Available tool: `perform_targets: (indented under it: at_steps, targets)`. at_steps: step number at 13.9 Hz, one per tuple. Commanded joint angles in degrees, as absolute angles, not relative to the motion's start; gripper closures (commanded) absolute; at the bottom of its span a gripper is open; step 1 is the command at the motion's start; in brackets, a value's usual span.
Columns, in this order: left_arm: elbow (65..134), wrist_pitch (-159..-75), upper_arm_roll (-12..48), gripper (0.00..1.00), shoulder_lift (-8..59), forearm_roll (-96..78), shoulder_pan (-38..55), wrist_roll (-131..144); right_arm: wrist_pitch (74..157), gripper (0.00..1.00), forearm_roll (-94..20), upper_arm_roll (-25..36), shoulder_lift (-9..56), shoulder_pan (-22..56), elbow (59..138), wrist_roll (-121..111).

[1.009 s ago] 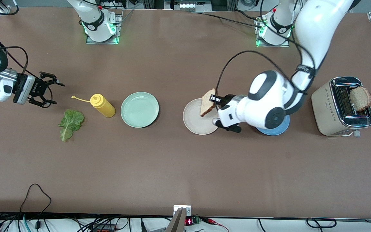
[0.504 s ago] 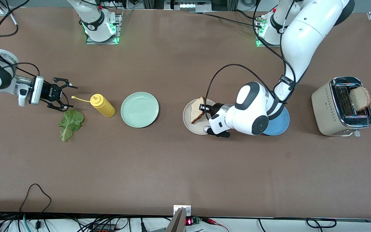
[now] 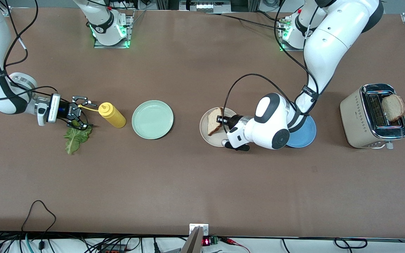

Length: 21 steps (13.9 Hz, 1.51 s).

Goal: Make sandwich in beige plate with both arms
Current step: 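Lay the bread on the beige plate while the right gripper grasps the bottle, then return the left gripper to the toaster while the right gripper lifts the bottle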

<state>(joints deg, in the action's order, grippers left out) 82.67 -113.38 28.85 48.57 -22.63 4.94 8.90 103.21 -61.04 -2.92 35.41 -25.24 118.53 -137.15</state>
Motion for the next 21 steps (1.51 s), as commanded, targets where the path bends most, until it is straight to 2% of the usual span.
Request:
perform_targets:
  at_steps: [1, 3, 4, 5, 6, 7, 11, 17, 20, 21]
  targets:
    - [83.06, -113.82, 28.3, 0.94, 49.22, -23.99, 4.66, 8.44, 100.73, 0.0, -63.71, -3.25, 35.86, -24.35, 117.51, -139.22]
    - [83.06, -113.82, 28.04, 0.85, 50.27, -23.91, 4.05, 8.44, 98.71, 0.0, -66.26, -3.51, 35.86, -22.95, 116.81, -140.71]
    - [83.06, -113.82, 28.04, 0.73, 50.8, -23.47, 3.61, 8.35, 97.4, 0.0, -67.4, -3.43, 35.86, -22.07, 116.81, -141.15]
    - [83.06, -113.82, 27.86, 0.49, 50.97, -23.29, 3.26, 8.44, 96.6, 0.0, -68.8, -3.51, 35.95, -21.28, 116.81, -141.94]
    - [83.06, -113.73, 27.43, 0.13, 50.89, -23.29, 3.16, 8.52, 95.37, 0.0, -70.38, -3.52, 36.3, -20.31, 116.81, -143.6]
    - [82.97, -113.21, 26.9, 0.0, 50.45, -22.94, 2.47, 8.53, 94.06, 0.0, -71.88, -3.52, 36.65, -19.61, 116.81, -144.57]
    - [82.18, -107.77, 26.11, 0.0, 45.11, -21.63, -1.22, 8.7, 92.99, 0.0, -72.86, -3.52, 38.32, -19.25, 116.81, -145.63]
    - [81.91, -101.61, 25.93, 0.0, 32.63, -4.69, -2.46, 9.32, 92.81, 0.0, -75.58, -3.43, 41.22, -17.85, 116.81, -148.54]
    - [81.91, -99.85, 25.75, 0.0, 28.75, 4.28, -5.34, 9.32, 92.81, 0.21, -75.59, -3.43, 41.22, -17.67, 116.72, -148.54]
    - [81.57, -99.84, 25.84, 0.0, 27.44, 6.31, -6.84, 9.32, 92.9, 0.34, -75.59, -3.43, 41.31, -17.67, 116.72, -148.54]
